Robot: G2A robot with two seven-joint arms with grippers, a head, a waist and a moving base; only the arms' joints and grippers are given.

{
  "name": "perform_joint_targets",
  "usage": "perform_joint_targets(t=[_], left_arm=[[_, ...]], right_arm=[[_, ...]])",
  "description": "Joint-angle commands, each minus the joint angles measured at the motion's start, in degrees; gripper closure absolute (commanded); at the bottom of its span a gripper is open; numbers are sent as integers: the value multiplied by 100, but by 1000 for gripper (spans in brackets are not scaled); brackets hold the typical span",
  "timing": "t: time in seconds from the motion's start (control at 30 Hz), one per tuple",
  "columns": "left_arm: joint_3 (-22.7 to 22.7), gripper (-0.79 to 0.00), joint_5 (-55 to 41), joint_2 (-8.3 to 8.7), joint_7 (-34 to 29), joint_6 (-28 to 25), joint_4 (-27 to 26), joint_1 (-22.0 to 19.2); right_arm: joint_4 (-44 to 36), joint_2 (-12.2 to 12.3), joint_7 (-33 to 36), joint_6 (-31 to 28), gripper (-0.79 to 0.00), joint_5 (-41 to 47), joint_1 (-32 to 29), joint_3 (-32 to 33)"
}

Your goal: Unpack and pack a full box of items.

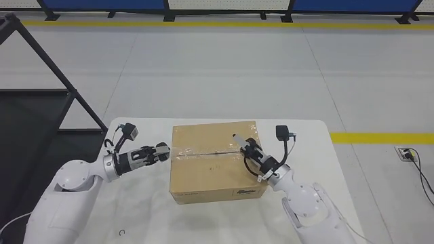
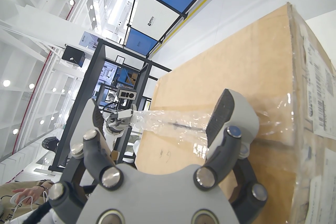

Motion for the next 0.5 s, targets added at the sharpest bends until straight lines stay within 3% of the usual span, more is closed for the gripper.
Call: perform_joint_targets(t=[0.0,0.4,0.47], left_arm=[[1,0,-3,1,6,15,3,-12],[112,-22,97,-13,-16,53,235,-138],[130,-339,112,-14,-51,56,269,-157]], right_arm=[[-4,3,10,-2,-785,2,-11,10],[-17,16,55,-32,-785,-18,-36,41],[1,15,57,-52,-785,-9,-29,38]])
